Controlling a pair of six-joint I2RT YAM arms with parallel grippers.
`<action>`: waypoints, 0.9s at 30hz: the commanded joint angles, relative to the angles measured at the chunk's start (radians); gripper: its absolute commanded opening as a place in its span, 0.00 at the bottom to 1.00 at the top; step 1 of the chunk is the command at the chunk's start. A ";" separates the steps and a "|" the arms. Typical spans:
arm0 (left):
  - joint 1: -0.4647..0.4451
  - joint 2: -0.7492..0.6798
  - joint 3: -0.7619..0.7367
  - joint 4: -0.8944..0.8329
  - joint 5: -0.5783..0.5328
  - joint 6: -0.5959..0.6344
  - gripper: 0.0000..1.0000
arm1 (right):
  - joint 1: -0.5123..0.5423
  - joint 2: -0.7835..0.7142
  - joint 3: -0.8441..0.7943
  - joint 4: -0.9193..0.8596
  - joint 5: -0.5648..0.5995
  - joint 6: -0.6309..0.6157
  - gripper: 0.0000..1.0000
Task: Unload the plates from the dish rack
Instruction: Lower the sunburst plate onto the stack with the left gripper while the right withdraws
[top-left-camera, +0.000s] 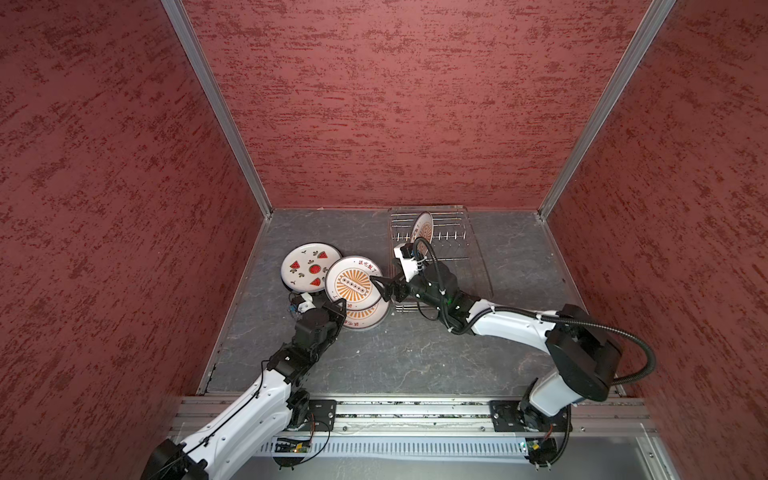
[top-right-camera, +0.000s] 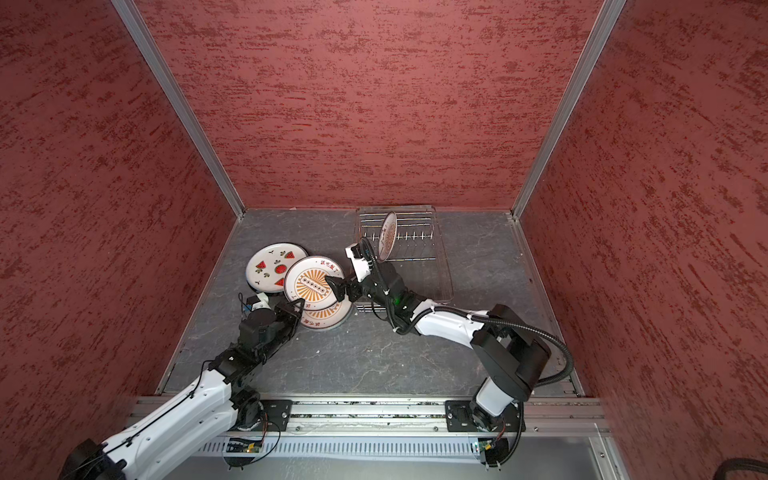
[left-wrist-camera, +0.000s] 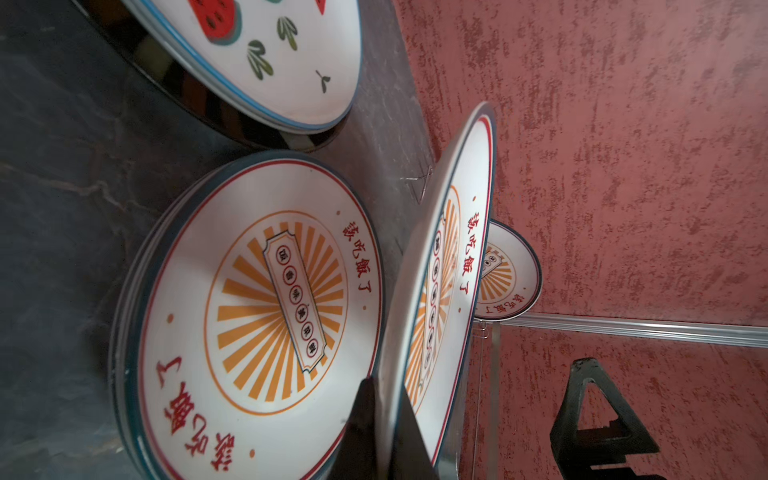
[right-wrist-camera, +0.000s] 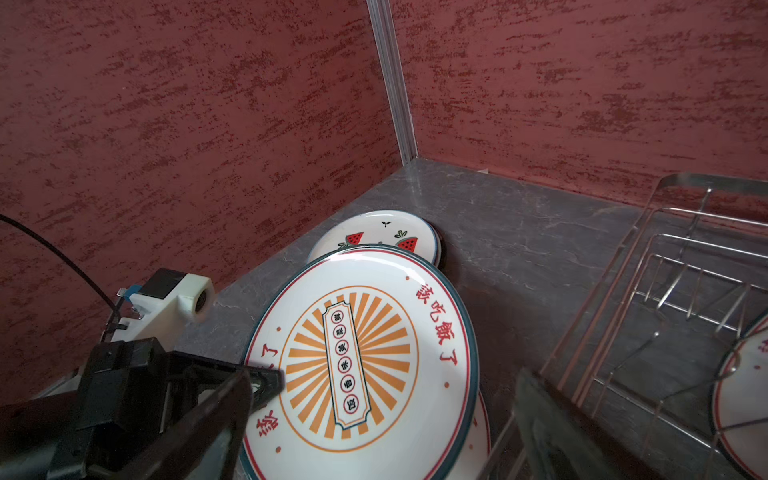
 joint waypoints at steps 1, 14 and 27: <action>0.007 0.016 0.039 -0.047 -0.009 -0.062 0.00 | 0.013 0.014 0.043 -0.046 0.055 -0.050 0.99; 0.004 0.142 0.143 -0.199 -0.015 -0.126 0.00 | 0.026 0.040 0.076 -0.088 0.035 -0.073 0.99; -0.043 0.194 0.175 -0.252 -0.073 -0.180 0.00 | 0.033 0.055 0.088 -0.105 0.055 -0.084 0.99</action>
